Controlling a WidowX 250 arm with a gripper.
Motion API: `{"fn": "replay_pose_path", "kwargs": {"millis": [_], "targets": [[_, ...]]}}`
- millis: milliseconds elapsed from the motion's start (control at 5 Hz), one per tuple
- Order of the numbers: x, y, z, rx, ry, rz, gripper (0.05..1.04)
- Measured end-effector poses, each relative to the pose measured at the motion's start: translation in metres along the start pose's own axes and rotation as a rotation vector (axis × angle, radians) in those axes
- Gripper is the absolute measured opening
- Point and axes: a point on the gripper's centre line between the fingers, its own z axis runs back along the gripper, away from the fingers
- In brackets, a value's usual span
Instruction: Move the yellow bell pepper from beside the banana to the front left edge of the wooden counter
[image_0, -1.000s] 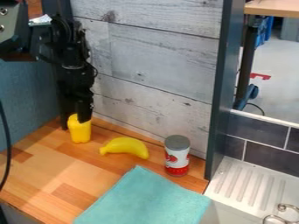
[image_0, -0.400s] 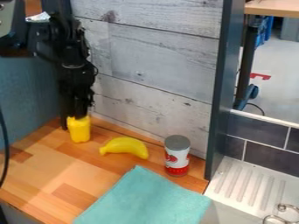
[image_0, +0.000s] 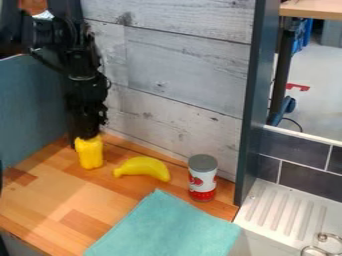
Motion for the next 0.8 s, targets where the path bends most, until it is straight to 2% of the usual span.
{"fn": "replay_pose_path", "kwargs": {"millis": [200,400,600,800], "targets": [[-0.027,-0.018,0.025,-0.006,0.023,0.063,0.114],[-0.05,-0.043,0.052,0.016,0.052,0.115,0.114],[-0.081,-0.057,0.046,-0.008,0.119,0.165,0.114],[-0.104,-0.051,0.042,0.001,0.149,0.206,0.114]]}}
